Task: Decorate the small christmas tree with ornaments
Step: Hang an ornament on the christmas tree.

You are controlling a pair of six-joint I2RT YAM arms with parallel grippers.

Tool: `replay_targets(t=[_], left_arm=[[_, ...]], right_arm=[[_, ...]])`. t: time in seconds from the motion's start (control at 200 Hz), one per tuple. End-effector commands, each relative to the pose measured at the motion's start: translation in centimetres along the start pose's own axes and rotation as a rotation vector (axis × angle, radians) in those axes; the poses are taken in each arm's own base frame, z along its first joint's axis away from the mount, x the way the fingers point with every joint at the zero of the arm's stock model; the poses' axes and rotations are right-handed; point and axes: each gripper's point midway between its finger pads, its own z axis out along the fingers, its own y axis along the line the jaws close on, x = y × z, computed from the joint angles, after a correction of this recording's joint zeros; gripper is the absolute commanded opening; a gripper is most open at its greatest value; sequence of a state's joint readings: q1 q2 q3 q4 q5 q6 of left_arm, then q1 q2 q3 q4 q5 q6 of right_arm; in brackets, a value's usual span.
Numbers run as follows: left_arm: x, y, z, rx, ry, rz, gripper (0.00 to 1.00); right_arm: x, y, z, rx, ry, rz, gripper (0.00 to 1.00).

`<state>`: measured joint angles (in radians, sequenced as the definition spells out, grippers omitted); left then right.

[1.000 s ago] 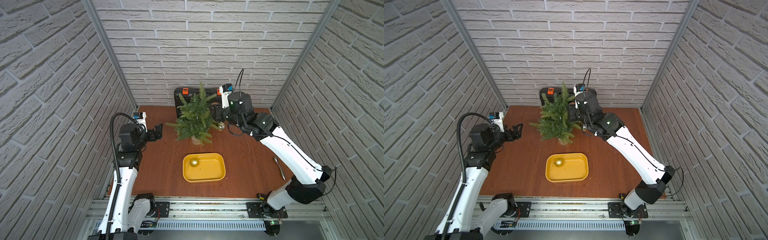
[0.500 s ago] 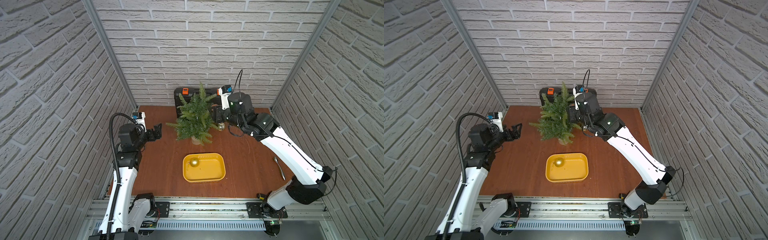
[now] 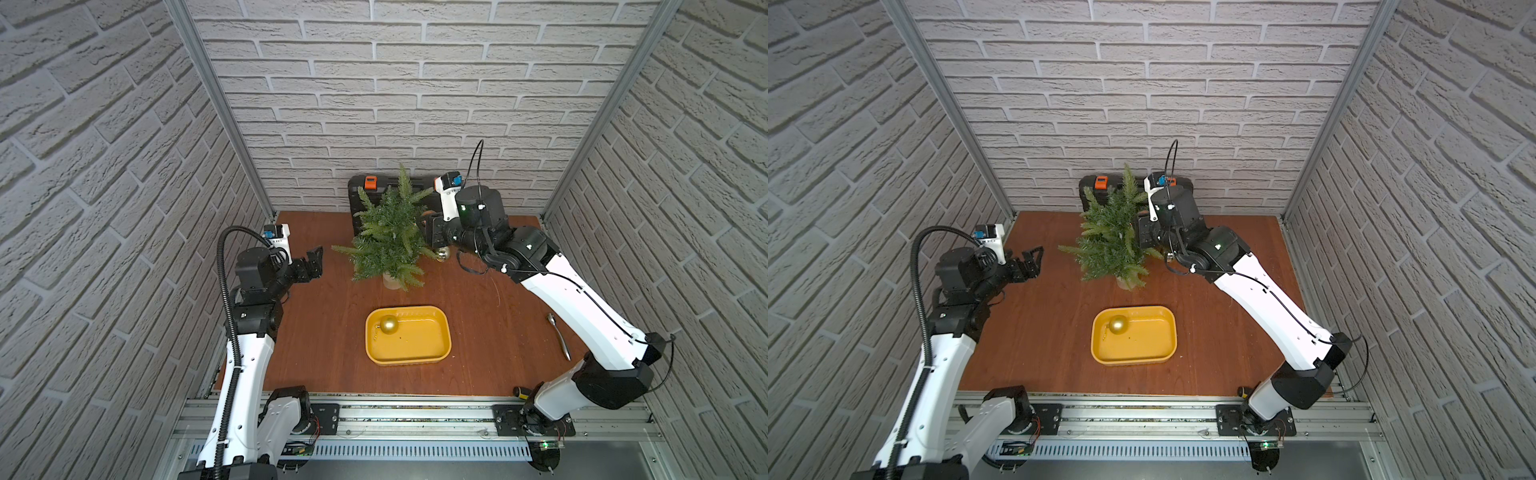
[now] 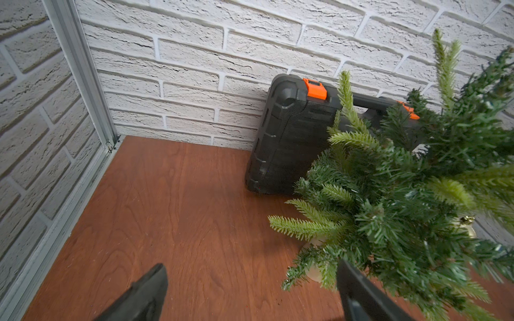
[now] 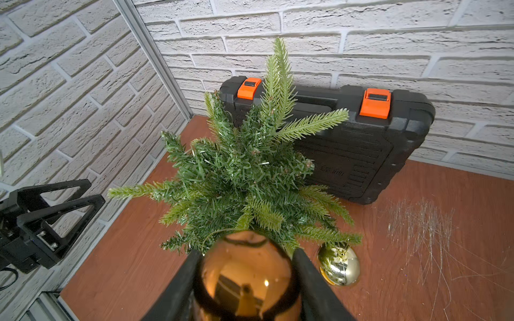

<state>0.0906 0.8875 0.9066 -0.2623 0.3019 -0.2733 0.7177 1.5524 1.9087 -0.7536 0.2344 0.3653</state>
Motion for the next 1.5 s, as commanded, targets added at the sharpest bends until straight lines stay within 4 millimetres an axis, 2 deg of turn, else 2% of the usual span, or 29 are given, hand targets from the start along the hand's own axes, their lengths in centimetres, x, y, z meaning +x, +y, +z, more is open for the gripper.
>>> replay_targets(t=[0.0, 0.345, 0.685, 0.85, 1.15, 1.495], left_arm=[[-1.1, -0.3, -0.2, 0.015, -0.043, 0.009, 0.95], [-1.1, -0.2, -0.3, 0.012, -0.045, 0.008, 0.95], [-1.1, -0.2, -0.3, 0.013, -0.046, 0.007, 0.95], [-1.2, -0.2, -0.3, 0.013, -0.046, 0.008, 0.95], [-1.2, -0.2, -0.4, 0.013, -0.048, 0.008, 0.95], [-1.2, -0.2, -0.4, 0.012, -0.048, 0.008, 0.95]], right_arm=[[-0.6, -0.4, -1.7, 0.001, -0.030, -0.007, 0.45], [-1.3, -0.6, -2.6, 0.007, -0.052, -0.012, 0.45], [-0.9, -0.2, -1.5, 0.004, -0.025, -0.025, 0.45], [-0.5, -0.9, -1.0, 0.046, -0.016, -0.034, 0.45], [-1.6, -2.3, -1.8, 0.122, -0.061, -0.037, 0.45], [-2.8, -1.1, -2.5, 0.059, -0.090, -0.026, 0.44]])
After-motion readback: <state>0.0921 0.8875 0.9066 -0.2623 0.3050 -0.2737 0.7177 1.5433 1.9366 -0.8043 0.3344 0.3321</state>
